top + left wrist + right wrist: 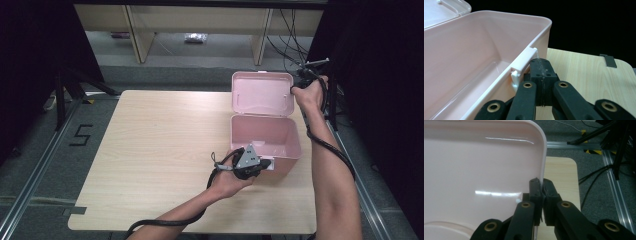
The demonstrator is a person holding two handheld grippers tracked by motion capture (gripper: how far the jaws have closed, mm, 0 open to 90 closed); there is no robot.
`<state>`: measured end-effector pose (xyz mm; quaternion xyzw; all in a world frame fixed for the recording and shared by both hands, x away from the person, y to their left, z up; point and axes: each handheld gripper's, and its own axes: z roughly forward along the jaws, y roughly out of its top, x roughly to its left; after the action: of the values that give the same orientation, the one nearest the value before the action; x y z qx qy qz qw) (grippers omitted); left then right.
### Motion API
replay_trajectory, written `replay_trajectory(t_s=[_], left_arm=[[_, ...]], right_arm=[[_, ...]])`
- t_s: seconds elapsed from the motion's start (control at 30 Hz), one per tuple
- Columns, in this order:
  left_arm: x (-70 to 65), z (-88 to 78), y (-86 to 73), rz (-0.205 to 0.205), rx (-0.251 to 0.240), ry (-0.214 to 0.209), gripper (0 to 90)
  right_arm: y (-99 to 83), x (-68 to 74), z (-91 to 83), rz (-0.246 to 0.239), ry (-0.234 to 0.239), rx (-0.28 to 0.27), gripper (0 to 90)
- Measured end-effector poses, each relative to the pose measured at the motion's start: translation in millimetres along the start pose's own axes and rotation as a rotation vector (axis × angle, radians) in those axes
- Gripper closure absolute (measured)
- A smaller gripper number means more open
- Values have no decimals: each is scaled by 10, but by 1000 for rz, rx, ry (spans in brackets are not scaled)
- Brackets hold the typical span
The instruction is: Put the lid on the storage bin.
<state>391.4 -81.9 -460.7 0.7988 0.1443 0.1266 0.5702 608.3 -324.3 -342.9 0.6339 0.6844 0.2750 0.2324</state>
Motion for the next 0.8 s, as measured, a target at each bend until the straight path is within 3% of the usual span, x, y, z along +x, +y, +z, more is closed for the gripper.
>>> replay_trajectory(t_s=[0.03, 0.1, 0.17, 0.3, 0.4, 0.43, 0.7, 0.77, 0.8], left_arm=[[7, 1, 3, 8, -4, 6, 897], [14, 4, 7, 16, -7, 4, 897], [17, 6, 8, 15, -7, 1, 897], [19, 7, 9, 14, -5, 0, 897], [13, 4, 6, -1, 3, -1, 897], [13, 4, 6, -3, 4, 1, 897], [14, 6, 11, -3, 7, 3, 897], [16, 2, 9, -1, 7, 17, 897], [18, 3, 11, 1, 6, 12, 897]], right_arm=[[-3, 14, -9, 23, 5, 3, 886], [-1, -3, -20, -3, 3, -4, 886], [3, 16, -46, 21, 11, 3, 887], [-10, 2, -64, -20, 4, -26, 887], [-14, 12, -88, -16, 8, -31, 887], [-19, 33, -98, 10, 9, -29, 888], [-49, 18, -171, -15, 18, -68, 891], [-62, 26, -189, 11, 30, -72, 893], [-63, 2, -193, -18, 26, -77, 893]])
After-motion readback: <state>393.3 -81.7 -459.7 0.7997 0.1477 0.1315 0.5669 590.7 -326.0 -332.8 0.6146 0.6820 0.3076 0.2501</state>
